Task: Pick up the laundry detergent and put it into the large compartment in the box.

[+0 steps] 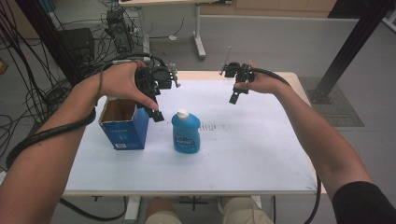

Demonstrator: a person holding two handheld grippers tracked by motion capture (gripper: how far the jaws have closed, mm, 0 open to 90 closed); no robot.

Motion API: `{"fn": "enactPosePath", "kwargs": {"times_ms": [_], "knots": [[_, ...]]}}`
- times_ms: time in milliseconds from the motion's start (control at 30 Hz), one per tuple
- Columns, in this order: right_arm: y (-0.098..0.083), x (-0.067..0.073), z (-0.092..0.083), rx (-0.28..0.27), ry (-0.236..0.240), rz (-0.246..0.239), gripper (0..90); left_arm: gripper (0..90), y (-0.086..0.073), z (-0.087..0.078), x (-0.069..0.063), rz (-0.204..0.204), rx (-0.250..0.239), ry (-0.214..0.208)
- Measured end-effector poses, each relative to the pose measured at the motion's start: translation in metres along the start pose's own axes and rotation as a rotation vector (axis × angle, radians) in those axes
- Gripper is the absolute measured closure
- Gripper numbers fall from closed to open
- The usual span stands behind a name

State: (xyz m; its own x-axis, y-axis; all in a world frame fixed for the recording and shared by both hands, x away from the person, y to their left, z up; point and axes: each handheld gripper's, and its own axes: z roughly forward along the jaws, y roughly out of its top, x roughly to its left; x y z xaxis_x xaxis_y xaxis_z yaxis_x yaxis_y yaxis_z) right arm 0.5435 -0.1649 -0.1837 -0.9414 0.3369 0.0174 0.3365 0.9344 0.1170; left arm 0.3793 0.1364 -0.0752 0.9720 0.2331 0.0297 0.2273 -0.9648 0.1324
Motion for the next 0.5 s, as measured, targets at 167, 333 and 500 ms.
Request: {"fn": "enactPosePath", "kwargs": {"times_ms": [167, 333, 500], "knots": [[-0.001, 0.0006, -0.0009, 0.001, -0.003, 0.001, 4.8, 7.2, 0.0023, 0.0008, 0.0014, 0.011, 0.004, -0.001], [-0.0012, 0.001, -0.0013, -0.002, -0.004, 0.0, 4.7, 7.1, 0.001, -0.0008, 0.0007, 0.006, -0.001, 0.0], [-0.0007, 0.0017, -0.0013, 0.005, -0.003, -0.001, 4.7, 7.2, 0.0002, -0.0018, -0.0002, 0.004, 0.001, 0.001]]}}
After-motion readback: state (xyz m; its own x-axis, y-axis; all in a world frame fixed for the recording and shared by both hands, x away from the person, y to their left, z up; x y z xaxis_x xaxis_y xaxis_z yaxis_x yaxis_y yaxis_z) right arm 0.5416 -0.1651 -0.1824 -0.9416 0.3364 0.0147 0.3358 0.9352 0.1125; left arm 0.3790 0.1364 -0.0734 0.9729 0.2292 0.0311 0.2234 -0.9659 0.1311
